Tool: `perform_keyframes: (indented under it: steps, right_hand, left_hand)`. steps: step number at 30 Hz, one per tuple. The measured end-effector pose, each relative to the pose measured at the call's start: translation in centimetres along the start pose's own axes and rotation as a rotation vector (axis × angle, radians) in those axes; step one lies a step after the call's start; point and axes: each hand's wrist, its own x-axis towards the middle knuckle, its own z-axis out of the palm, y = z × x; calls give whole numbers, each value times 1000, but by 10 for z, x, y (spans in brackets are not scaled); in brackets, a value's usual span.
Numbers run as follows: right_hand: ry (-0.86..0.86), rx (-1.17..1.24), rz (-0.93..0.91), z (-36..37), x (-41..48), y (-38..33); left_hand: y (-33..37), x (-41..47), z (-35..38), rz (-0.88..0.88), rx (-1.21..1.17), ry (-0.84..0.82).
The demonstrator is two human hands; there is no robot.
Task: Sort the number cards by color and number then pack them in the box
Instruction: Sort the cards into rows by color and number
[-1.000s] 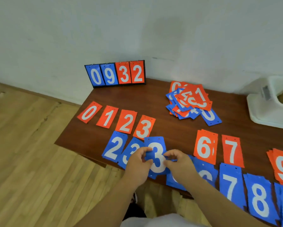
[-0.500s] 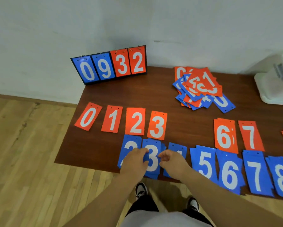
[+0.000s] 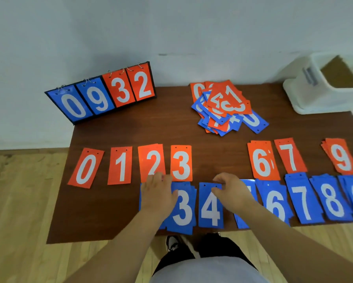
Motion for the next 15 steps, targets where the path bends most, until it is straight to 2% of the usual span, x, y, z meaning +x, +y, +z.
perform_keyframes:
  steps: [6,11,15]
  right_hand:
    - [184,-61,21,-72,42,18]
    - [239,-26,79,-130,101,38]
    - [278,-103,137,-161,158,54]
  left_hand:
    - [26,63,-32,-83,63,-30]
    - [55,127,-52,-154,73,-84]
    - [84,190,-68,-219,32,-72]
